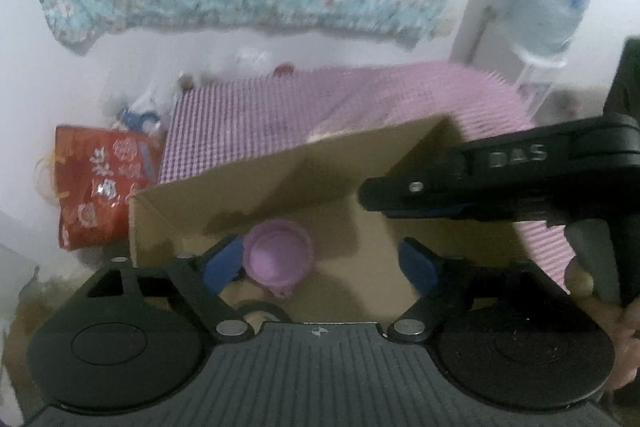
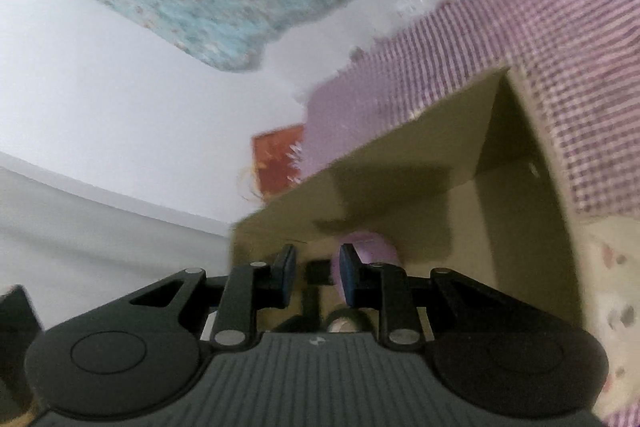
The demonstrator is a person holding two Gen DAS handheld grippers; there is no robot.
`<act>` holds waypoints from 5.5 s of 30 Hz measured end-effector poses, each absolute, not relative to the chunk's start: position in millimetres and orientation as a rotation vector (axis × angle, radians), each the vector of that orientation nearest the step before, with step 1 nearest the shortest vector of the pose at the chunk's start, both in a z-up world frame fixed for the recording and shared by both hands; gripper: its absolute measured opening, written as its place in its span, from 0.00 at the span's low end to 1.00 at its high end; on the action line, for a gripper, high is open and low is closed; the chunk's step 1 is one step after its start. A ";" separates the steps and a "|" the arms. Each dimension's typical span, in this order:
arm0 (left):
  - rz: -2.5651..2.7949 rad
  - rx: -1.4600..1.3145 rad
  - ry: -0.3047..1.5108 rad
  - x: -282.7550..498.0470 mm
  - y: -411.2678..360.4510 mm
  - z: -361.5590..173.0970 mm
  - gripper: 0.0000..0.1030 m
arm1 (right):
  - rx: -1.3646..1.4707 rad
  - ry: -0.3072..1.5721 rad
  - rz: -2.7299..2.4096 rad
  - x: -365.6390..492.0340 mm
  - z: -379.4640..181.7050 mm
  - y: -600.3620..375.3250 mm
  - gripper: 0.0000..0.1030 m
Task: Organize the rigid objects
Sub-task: 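Pull the right gripper back out of the box above the table, then reach the right gripper to the gold-lidded jar and close on it, then lift the gold-lidded jar with the right gripper toward the box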
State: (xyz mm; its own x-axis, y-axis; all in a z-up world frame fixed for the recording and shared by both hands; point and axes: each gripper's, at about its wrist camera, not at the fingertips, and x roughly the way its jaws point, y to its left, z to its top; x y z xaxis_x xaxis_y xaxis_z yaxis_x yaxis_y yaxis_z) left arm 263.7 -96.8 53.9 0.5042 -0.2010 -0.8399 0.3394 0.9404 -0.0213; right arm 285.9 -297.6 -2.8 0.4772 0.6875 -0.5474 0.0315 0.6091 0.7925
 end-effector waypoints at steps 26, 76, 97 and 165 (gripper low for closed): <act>-0.544 -0.013 0.857 47.2 -55.7 44.2 1.00 | 0.285 0.759 0.047 14.3 64.5 -280.5 1.00; -0.385 -0.007 0.903 41.9 -22.5 -17.4 1.00 | 0.288 0.717 0.233 13.0 26.1 -250.7 1.00; -0.625 0.286 0.806 94.5 -105.1 -55.8 0.59 | 0.469 0.896 0.239 106.6 -62.0 -285.3 0.57; -0.613 0.320 0.927 102.2 -152.9 -79.2 0.55 | 0.769 0.998 0.276 97.3 -108.3 -324.6 0.43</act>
State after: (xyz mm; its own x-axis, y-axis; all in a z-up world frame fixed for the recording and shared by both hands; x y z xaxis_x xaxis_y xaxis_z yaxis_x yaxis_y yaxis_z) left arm 102.2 -152.9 -79.2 0.4483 -0.3524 -0.8214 0.6174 0.7866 -0.0005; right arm 97.3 -324.6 -108.3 0.5342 0.5393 -0.6509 0.1277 0.7097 0.6928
